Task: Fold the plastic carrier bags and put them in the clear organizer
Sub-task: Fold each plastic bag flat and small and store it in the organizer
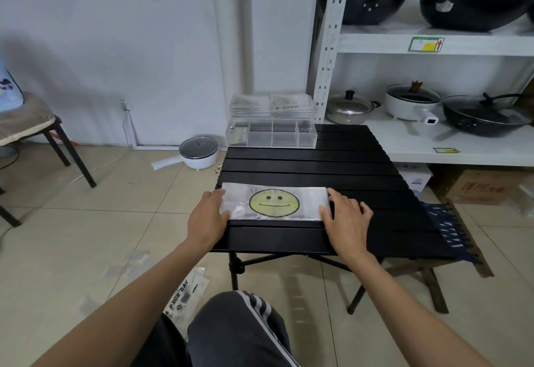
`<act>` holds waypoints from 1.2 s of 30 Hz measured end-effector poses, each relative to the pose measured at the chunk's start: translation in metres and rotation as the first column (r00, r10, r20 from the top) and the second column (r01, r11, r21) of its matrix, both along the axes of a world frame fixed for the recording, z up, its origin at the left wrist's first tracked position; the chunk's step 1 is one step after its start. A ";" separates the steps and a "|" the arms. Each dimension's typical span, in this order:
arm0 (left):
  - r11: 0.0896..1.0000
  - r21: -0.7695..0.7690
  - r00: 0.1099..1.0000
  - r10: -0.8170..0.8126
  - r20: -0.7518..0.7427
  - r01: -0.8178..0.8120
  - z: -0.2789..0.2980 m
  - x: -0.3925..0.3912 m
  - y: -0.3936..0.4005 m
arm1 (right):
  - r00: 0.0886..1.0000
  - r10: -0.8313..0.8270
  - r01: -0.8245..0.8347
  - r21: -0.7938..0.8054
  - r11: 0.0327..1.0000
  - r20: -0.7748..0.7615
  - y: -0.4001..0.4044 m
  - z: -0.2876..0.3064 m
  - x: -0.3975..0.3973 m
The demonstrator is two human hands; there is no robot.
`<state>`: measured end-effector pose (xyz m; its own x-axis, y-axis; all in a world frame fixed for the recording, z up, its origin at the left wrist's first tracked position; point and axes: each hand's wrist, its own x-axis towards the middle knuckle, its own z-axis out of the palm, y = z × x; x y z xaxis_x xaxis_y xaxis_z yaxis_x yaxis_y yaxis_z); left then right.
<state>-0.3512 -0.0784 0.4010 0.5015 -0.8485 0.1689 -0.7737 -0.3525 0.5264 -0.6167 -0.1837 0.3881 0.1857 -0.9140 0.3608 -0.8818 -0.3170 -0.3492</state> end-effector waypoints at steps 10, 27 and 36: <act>0.994 0.111 0.996 -0.014 0.083 0.005 0.004 -0.006 -0.006 | 0.994 0.083 -0.080 0.057 0.995 -0.068 0.004 0.004 0.000; 0.980 0.075 0.905 -0.201 0.375 0.186 -0.005 -0.008 -0.010 | 0.966 0.169 -0.170 0.009 0.985 -0.196 0.008 0.017 0.017; 0.983 0.159 0.899 -0.149 0.411 0.091 -0.011 -0.008 -0.015 | 0.968 0.172 -0.141 0.174 0.975 -0.182 -0.001 0.003 0.031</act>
